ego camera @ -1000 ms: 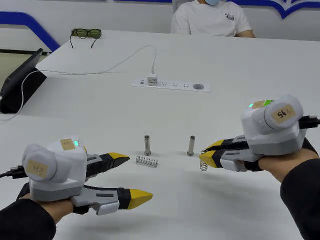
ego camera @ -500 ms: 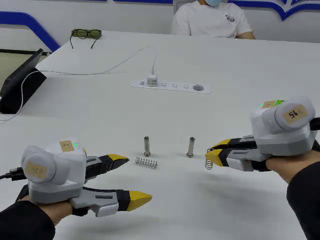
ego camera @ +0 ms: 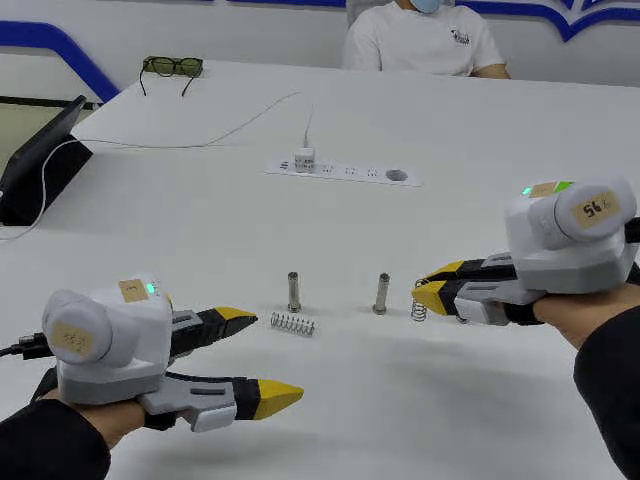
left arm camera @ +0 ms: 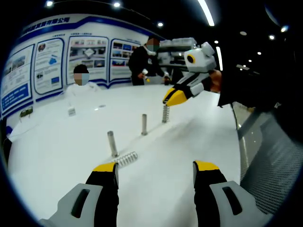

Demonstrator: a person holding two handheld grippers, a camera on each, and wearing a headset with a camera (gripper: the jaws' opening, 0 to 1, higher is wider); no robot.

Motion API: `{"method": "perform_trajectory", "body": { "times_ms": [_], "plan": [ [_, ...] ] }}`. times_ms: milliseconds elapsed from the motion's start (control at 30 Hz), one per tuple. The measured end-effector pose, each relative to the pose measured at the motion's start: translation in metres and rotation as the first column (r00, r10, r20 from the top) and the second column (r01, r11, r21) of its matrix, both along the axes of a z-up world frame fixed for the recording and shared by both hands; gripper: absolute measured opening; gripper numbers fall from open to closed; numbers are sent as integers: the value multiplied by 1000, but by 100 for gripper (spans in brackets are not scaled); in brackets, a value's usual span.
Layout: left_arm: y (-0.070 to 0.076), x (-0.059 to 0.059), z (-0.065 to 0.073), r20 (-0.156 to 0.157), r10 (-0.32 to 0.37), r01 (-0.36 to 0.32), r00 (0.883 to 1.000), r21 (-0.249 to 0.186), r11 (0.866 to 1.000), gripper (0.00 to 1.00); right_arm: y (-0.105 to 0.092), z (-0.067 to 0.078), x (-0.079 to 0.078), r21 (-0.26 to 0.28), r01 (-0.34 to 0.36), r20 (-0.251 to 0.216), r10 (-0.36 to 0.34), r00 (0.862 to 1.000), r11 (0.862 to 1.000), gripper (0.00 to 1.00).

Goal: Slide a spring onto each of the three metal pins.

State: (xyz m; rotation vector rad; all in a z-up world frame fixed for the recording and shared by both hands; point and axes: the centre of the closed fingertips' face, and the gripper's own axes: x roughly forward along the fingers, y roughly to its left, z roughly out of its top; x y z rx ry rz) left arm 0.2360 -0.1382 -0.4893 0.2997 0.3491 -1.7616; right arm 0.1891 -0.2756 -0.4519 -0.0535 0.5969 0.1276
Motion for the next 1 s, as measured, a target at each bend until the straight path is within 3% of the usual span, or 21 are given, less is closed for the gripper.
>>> {"method": "perform_trajectory", "body": {
  "times_ms": [1000],
  "plan": [
    [2,2,0,-2,17,-17,1000,3,1000,65,-4,29,28,-26,-14,58,15,998,1000,12]
  ]
}}
